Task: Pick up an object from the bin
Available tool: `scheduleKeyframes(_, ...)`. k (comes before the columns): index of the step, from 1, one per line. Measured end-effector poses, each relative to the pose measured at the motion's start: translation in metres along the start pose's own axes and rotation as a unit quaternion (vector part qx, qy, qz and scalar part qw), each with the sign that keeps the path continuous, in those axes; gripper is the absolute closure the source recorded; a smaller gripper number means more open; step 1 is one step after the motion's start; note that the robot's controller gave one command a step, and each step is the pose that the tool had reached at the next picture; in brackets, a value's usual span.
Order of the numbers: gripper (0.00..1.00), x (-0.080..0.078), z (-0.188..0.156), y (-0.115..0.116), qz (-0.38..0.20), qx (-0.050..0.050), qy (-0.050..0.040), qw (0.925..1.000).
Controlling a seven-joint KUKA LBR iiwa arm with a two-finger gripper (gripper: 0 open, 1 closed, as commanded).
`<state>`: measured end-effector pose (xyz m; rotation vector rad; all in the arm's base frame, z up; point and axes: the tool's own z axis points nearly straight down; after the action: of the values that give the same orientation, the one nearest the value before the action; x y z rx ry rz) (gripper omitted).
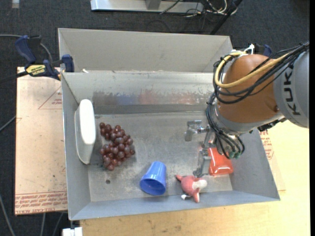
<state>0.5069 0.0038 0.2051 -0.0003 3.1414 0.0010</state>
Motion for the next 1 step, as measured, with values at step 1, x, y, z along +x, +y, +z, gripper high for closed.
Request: scheduleKeyframes(1, 0.00, 0.0068, 0.0405, 0.0036, 0.028, 0.000, -0.0024, 0.9996)
